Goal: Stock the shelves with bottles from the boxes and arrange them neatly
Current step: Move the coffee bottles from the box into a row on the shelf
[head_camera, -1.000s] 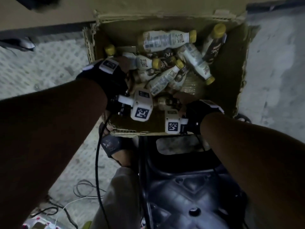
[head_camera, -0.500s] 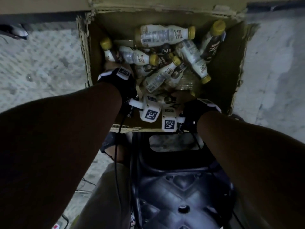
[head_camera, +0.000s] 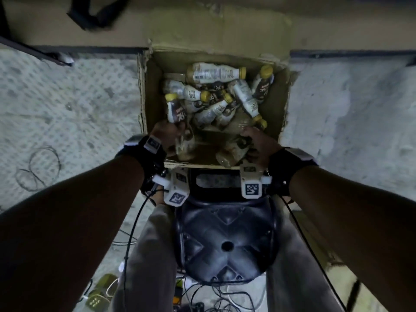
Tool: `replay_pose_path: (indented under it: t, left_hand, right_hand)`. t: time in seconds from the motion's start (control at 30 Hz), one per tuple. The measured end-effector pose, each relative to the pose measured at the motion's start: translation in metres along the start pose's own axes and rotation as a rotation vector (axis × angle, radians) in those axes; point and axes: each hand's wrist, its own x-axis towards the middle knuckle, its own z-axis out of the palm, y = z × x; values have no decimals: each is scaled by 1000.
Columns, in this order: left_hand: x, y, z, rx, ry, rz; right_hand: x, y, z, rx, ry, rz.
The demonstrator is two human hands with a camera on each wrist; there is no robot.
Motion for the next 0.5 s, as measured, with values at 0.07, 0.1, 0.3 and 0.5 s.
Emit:
replay_pose_path:
  t: [0.07, 0.1, 0.3, 0.5]
  left_hand:
    - [-24, 0, 3, -25, -70, -23]
    - [-37, -2, 5, -36, -102, -41]
    - [-125, -6, 12, -236, -143, -94]
    - [-201, 5, 15, -279, -182, -60]
  right_hand:
    - [-18, 3, -7, -29, -3, 1]
    - [-32, 6, -9, -20, -4, -3]
    - [-106, 25, -14, -82, -89, -83]
    - [-175, 40, -21, -122, -84, -129]
